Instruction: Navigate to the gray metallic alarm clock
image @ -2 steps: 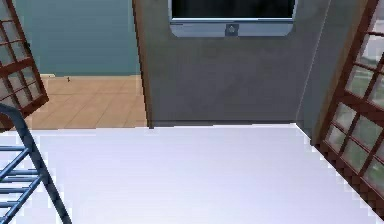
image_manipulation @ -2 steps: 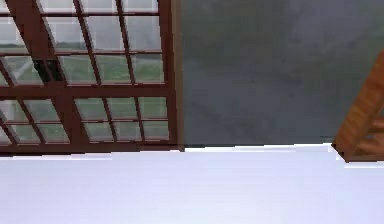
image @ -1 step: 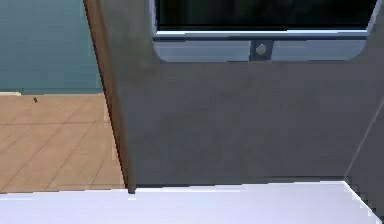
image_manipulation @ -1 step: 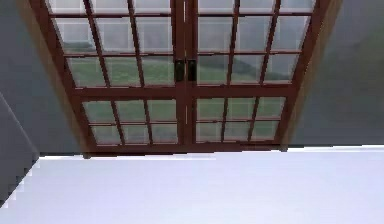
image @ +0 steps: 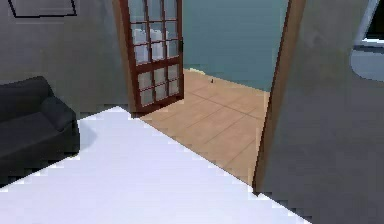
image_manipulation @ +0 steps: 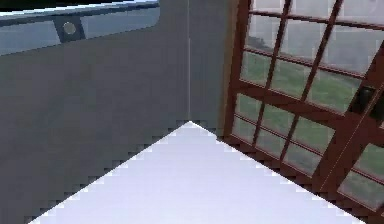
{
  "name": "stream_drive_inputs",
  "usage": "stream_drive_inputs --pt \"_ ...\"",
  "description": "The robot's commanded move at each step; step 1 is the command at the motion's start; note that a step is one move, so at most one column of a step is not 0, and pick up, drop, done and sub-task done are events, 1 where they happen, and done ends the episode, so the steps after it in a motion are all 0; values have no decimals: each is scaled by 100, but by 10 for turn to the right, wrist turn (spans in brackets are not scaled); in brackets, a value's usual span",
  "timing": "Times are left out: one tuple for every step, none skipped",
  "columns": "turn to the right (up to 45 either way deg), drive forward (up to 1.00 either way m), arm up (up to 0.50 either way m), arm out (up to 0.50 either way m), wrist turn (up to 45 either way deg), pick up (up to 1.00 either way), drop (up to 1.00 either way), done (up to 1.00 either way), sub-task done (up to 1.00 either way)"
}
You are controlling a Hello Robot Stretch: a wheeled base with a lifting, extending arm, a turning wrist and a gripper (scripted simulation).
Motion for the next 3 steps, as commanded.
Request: stream_drive_inputs --pt "-30 0 0 0 0 0 0 0 0" --pt "0 45 0 0 0 0 0 0 0" --pt "-450 0 0 0 0 0 0 0 0"
